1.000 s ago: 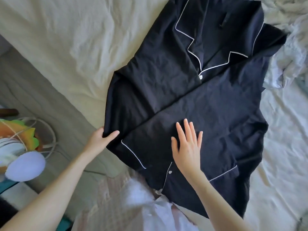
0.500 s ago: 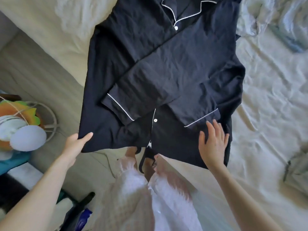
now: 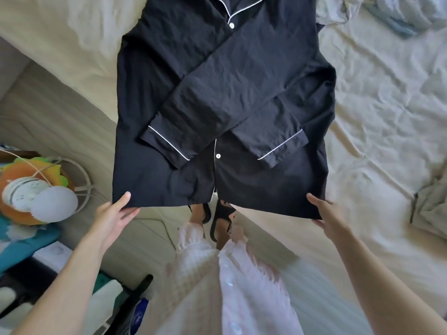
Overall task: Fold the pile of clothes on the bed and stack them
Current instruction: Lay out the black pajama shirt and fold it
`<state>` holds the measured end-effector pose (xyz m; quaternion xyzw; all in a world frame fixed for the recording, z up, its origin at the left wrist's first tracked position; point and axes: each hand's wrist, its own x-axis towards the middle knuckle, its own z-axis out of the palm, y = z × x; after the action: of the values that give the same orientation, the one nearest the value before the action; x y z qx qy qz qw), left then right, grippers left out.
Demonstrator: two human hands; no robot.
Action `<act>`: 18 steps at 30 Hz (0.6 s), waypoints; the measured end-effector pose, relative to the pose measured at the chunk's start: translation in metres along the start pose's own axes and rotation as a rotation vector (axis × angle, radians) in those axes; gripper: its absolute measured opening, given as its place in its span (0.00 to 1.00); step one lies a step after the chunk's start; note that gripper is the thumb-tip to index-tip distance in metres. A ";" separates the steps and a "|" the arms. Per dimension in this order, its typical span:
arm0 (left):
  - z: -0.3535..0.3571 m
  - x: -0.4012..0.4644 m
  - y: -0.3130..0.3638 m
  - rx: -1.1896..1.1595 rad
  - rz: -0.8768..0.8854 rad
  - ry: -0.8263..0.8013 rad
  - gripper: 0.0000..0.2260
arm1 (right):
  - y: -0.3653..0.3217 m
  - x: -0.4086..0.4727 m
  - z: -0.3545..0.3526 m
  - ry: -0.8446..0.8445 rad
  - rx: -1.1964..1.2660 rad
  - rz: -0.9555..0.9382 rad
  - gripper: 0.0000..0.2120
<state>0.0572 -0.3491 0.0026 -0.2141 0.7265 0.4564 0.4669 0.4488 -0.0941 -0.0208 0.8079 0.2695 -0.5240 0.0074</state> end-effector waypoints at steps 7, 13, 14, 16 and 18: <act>0.014 -0.024 -0.012 -0.165 0.041 0.018 0.08 | 0.040 -0.019 0.007 -0.153 0.656 0.226 0.03; 0.015 -0.043 0.008 -0.186 0.089 0.014 0.06 | 0.032 -0.044 0.005 -0.162 0.811 0.128 0.03; 0.016 -0.047 0.015 -0.198 0.088 -0.003 0.07 | 0.027 -0.049 0.003 -0.161 0.821 0.108 0.03; 0.017 -0.056 0.030 -0.224 0.087 -0.037 0.05 | 0.014 -0.062 -0.002 -0.168 0.854 0.062 0.04; 0.019 -0.066 0.048 -0.262 0.085 -0.057 0.07 | -0.001 -0.076 -0.007 -0.190 0.873 0.002 0.05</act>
<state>0.0621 -0.3167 0.0796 -0.2293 0.6555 0.5726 0.4357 0.4310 -0.1239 0.0477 0.6841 0.0205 -0.6604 -0.3090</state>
